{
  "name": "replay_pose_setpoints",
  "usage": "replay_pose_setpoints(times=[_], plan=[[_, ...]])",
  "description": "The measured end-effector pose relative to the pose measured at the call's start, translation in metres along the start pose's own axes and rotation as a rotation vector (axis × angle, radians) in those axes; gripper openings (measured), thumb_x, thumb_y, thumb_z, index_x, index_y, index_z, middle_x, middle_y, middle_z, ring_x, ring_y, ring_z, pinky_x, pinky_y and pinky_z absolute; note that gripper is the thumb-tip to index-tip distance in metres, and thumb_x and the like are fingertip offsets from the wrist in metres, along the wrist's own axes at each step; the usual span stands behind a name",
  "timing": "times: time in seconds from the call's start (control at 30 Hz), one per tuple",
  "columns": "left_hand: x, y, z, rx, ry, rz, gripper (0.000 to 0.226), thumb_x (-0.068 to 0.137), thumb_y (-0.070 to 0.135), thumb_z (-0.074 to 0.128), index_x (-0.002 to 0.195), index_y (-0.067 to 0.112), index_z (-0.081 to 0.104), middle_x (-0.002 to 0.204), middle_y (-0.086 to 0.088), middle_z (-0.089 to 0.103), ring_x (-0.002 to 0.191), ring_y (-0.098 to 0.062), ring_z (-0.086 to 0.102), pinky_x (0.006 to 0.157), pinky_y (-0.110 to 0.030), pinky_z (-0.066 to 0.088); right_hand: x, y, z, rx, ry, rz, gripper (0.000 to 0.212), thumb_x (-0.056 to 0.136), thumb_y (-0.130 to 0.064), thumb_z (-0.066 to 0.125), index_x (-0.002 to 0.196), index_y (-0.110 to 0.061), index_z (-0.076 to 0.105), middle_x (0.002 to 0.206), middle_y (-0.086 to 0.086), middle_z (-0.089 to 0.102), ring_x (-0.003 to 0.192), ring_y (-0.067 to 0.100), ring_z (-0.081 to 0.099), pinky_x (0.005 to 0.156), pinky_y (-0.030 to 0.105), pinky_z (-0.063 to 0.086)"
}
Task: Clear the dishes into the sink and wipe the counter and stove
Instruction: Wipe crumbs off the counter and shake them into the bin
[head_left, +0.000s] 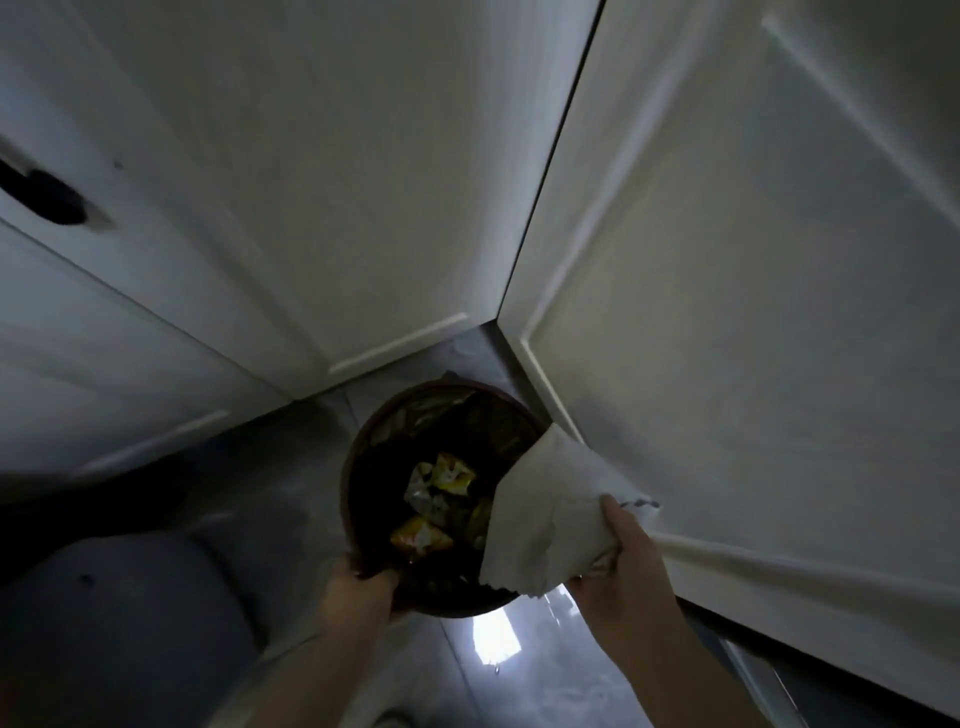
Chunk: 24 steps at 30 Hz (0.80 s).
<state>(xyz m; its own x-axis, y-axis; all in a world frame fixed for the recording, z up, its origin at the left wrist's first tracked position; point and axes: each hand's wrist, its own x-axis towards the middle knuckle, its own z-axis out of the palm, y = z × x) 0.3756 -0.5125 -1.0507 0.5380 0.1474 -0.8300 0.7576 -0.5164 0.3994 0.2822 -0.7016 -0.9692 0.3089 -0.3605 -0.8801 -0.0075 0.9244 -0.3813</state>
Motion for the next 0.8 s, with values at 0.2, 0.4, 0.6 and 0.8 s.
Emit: replay_pose_setpoints(times=[0.2,0.4,0.6,0.8], plan=[[0.018,-0.005,0.018,-0.24,-0.056,-0.023,0.028,0.084,-0.003,0.061,0.109,0.002,0.049,0.095,-0.017,0.061,0.071,-0.021,0.059,0.048,-0.026,0.053,0.028,0.003,0.0,-0.039,-0.009,0.033,0.043,0.096,-0.027,0.048,0.134,-0.008,0.047,0.127,0.014,0.06,0.111,0.028,0.059,0.079,0.039,0.052],[0.029,0.006,0.016,-0.178,-0.158,-0.083,0.057,0.08,0.02,0.073,0.127,0.004,0.045,0.126,-0.018,0.056,0.108,-0.035,0.058,0.091,-0.049,0.051,0.029,0.003,0.013,0.034,-0.052,0.024,0.036,0.097,-0.028,0.044,0.125,-0.007,0.053,0.115,0.012,0.066,0.101,0.026,0.063,0.077,0.04,0.053],[-0.057,0.031,-0.003,0.529,0.046,0.991,0.083,0.082,0.008,0.06,0.148,0.024,0.013,0.158,0.004,0.005,0.143,-0.009,0.011,0.117,-0.024,0.014,-0.005,-0.001,0.032,0.041,-0.024,0.02,0.035,0.097,-0.03,0.042,0.125,-0.01,0.049,0.118,0.011,0.061,0.105,0.026,0.058,0.091,0.043,0.047],[-0.094,0.046,-0.002,1.074,-0.262,1.398,0.102,0.05,0.03,0.074,0.143,0.021,0.034,0.152,0.008,0.03,0.139,-0.01,0.027,0.116,-0.033,0.016,-0.039,-0.01,0.049,0.102,-0.043,0.042,0.05,0.094,-0.032,0.045,0.135,-0.003,0.044,0.129,0.022,0.054,0.106,0.034,0.058,0.073,0.042,0.057]])
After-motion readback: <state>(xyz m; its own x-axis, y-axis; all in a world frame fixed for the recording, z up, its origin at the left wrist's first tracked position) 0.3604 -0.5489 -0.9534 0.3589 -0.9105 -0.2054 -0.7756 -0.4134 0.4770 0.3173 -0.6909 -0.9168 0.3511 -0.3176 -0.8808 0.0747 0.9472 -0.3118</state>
